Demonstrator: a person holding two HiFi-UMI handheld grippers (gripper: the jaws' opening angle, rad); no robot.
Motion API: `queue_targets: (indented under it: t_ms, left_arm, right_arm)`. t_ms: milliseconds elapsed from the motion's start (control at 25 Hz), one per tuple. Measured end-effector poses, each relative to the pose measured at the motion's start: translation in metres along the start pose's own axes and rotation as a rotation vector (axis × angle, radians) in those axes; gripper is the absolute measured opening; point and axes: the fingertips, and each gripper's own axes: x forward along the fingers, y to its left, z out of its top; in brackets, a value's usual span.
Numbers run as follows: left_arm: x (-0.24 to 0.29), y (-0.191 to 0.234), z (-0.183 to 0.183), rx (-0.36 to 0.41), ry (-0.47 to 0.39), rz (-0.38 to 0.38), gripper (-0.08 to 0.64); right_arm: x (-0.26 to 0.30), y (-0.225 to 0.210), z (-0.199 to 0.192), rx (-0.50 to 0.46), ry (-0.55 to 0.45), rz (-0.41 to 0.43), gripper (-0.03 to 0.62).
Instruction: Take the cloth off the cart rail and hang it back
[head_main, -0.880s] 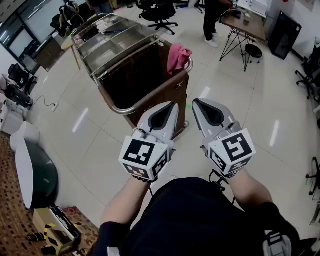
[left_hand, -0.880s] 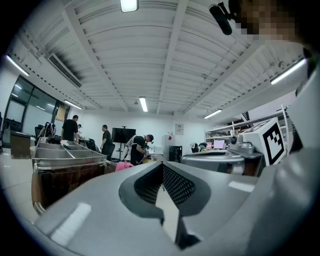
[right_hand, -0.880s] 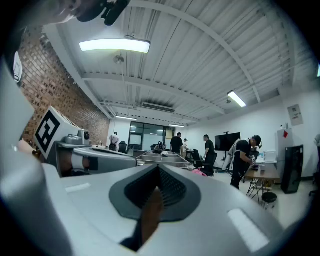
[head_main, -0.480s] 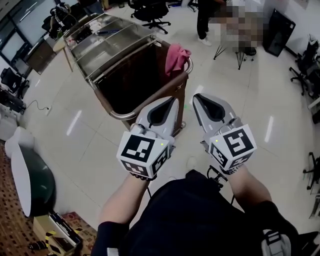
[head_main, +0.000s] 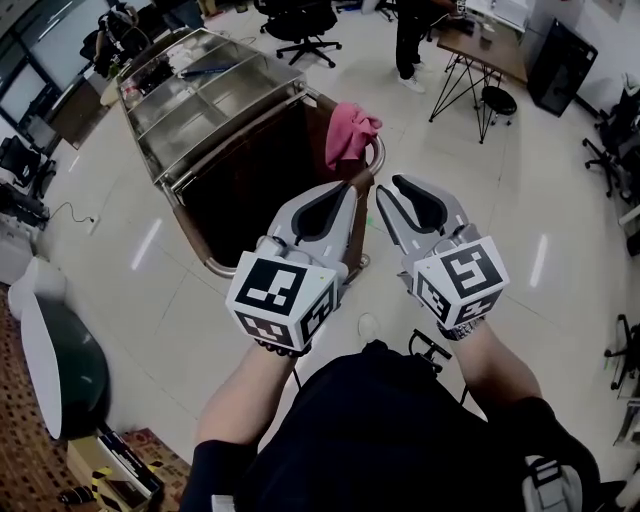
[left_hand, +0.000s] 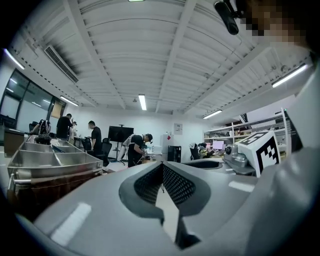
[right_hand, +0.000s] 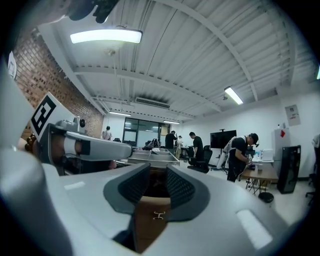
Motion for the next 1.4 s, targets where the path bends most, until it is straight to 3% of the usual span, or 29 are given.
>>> queue_targets:
  t_ms: [400, 640, 1240, 1400]
  left_arm:
    - [0.075, 0.053, -0.011, -0.009, 0.044, 0.057, 0.003]
    - [0.111, 0.080, -0.023, -0.032, 0.071, 0.089, 0.003]
    - [0.150, 0.120, -0.053, -0.039, 0.139, 0.143, 0.003]
    - [0.153, 0.121, -0.052, -0.042, 0.137, 0.136, 0.003]
  right_arm:
    - [0.079, -0.074, -0.046, 0.003, 0.106, 0.041, 0.135]
    - [0.111, -0.107, -0.073, -0.069, 0.170, 0.042, 0.143]
    - [0.163, -0.130, -0.138, -0.106, 0.332, 0.125, 0.141]
    - [0.166, -0.134, -0.143, -0.115, 0.351, 0.119, 0.106]
